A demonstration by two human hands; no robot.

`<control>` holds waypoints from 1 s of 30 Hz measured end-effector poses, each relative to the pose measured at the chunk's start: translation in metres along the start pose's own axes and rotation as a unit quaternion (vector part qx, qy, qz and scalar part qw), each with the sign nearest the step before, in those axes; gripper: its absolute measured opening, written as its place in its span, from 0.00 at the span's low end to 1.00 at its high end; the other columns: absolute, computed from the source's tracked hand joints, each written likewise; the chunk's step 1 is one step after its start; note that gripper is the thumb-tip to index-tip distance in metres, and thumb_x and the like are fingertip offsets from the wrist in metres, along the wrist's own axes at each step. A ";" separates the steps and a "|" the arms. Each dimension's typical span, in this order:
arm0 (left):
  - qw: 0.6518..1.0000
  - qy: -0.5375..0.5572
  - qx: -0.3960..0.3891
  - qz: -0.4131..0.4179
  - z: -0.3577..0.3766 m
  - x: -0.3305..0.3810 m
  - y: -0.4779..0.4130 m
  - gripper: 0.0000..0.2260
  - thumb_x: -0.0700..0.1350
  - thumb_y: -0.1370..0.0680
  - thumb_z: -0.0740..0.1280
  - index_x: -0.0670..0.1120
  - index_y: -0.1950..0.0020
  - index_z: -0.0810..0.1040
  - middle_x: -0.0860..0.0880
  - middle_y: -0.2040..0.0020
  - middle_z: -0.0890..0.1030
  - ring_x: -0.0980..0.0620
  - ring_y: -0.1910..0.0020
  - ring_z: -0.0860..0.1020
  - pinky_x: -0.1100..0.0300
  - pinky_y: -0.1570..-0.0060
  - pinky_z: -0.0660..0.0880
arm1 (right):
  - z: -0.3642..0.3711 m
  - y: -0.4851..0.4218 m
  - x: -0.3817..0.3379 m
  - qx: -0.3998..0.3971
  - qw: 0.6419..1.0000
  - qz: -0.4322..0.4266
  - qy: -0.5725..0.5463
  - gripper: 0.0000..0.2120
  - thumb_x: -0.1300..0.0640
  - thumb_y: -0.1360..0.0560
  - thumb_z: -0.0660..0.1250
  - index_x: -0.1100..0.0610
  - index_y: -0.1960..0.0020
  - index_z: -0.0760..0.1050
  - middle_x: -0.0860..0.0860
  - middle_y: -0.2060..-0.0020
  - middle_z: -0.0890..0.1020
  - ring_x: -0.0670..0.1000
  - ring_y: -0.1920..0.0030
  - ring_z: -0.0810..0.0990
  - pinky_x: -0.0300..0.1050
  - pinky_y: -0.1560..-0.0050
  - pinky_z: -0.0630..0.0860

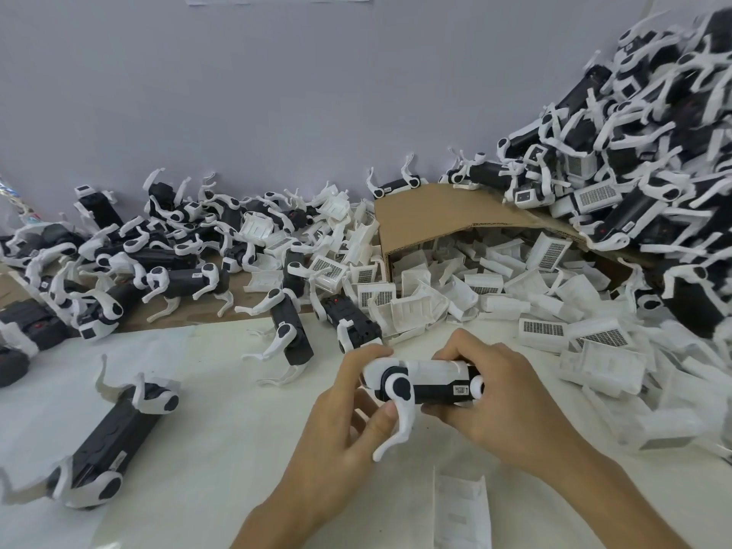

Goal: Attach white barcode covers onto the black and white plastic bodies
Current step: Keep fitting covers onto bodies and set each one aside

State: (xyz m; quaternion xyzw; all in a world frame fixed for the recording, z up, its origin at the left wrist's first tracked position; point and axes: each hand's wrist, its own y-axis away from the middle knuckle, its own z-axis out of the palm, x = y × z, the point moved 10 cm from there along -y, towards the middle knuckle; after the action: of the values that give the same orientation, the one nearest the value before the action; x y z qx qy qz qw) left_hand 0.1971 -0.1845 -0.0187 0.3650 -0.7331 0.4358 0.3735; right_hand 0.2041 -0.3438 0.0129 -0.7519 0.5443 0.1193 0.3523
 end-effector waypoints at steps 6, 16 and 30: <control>0.973 0.195 0.015 -0.122 -0.005 -0.024 -0.004 0.20 0.52 0.27 0.65 0.55 0.35 0.76 0.47 0.45 0.82 0.45 0.54 0.82 0.50 0.50 0.76 | -0.022 0.003 -0.020 0.119 0.988 -0.095 0.013 0.22 0.65 0.40 0.79 0.51 0.52 0.75 0.40 0.54 0.76 0.40 0.51 0.72 0.30 0.51 0.67; 0.912 0.343 -0.112 -0.196 0.019 -0.021 -0.001 0.21 0.53 0.26 0.70 0.42 0.37 0.80 0.38 0.48 0.82 0.42 0.53 0.81 0.54 0.51 0.78 | -0.006 0.011 -0.054 0.085 0.981 -0.167 0.046 0.38 0.60 0.40 0.81 0.42 0.34 0.71 0.41 0.37 0.71 0.41 0.38 0.70 0.41 0.40 0.69; 0.990 0.094 0.102 -0.038 -0.006 0.009 0.002 0.24 0.55 0.31 0.74 0.62 0.36 0.76 0.53 0.45 0.85 0.52 0.42 0.82 0.58 0.43 0.76 | 0.014 0.004 -0.023 -0.071 0.963 0.087 -0.244 0.24 0.32 0.34 0.63 0.42 0.44 0.79 0.37 0.46 0.83 0.38 0.41 0.78 0.41 0.38 0.70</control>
State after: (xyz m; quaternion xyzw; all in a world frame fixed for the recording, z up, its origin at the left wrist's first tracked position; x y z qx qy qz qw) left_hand 0.1928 -0.1804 -0.0096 0.3864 -0.6319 0.5262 0.4177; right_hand 0.1942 -0.3186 0.0139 -0.6729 0.4954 0.3678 0.4081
